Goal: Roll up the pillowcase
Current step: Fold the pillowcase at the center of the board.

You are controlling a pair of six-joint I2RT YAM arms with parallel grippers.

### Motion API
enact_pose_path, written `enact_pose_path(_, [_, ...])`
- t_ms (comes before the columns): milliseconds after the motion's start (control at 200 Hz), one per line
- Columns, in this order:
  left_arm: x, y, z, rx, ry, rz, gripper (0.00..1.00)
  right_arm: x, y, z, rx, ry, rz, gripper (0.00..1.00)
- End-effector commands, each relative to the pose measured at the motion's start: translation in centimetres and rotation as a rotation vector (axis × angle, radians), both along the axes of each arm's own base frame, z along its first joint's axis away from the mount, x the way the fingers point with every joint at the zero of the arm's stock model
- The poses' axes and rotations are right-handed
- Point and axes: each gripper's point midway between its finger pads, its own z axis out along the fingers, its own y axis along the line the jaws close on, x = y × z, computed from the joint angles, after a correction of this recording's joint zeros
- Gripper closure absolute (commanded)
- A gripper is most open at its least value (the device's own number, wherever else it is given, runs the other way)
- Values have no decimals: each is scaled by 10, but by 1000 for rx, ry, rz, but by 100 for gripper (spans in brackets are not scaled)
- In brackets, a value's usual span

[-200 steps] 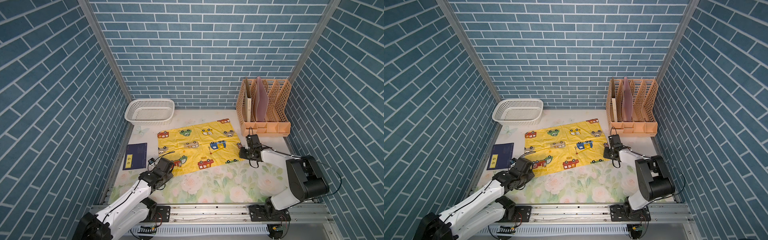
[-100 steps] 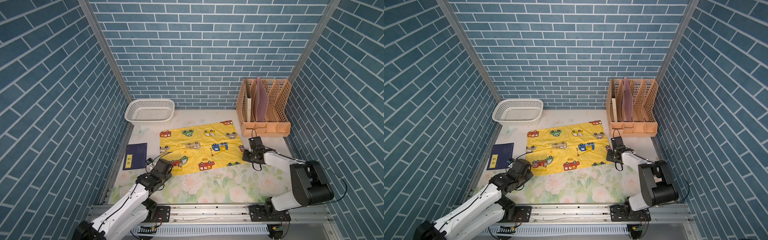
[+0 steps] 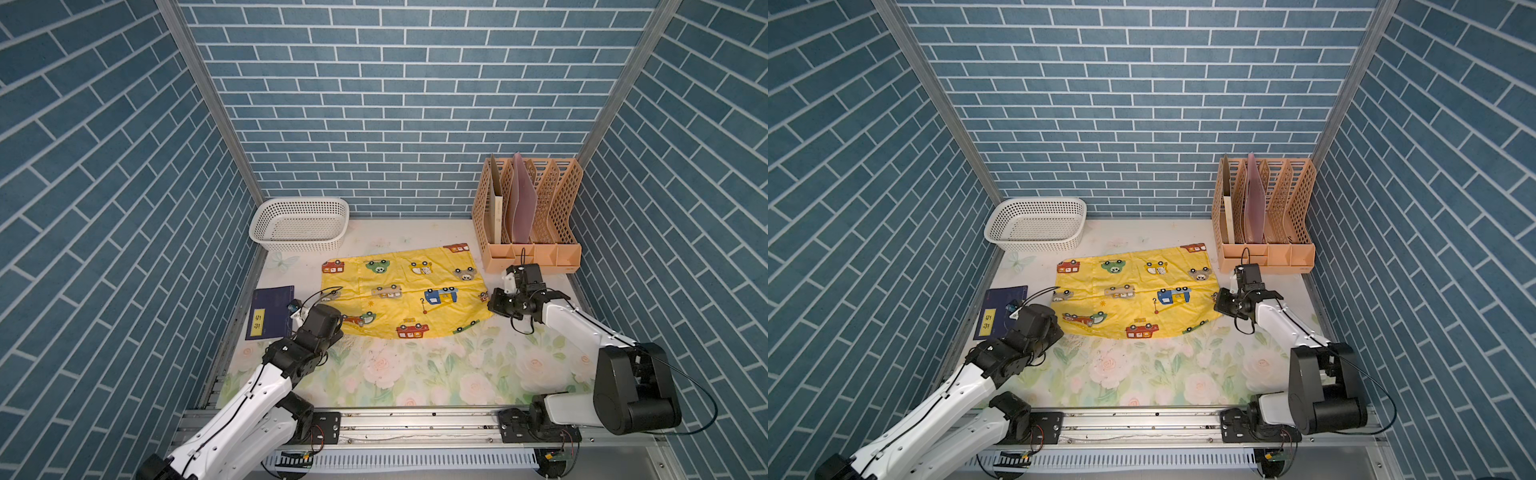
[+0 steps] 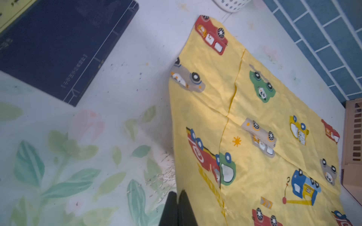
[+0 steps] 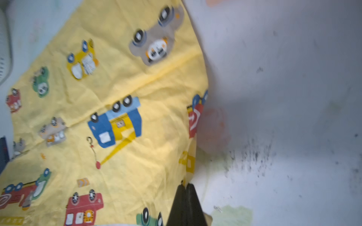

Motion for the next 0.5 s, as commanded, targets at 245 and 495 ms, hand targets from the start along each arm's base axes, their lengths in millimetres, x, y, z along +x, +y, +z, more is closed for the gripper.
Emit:
enact_pose_path(245, [77, 32, 59, 81, -196, 42, 100, 67, 18, 60, 109, -143, -9, 100])
enact_pose_path(495, [135, 40, 72, 135, -231, 23, 100, 129, 17, 69, 111, -180, -29, 100])
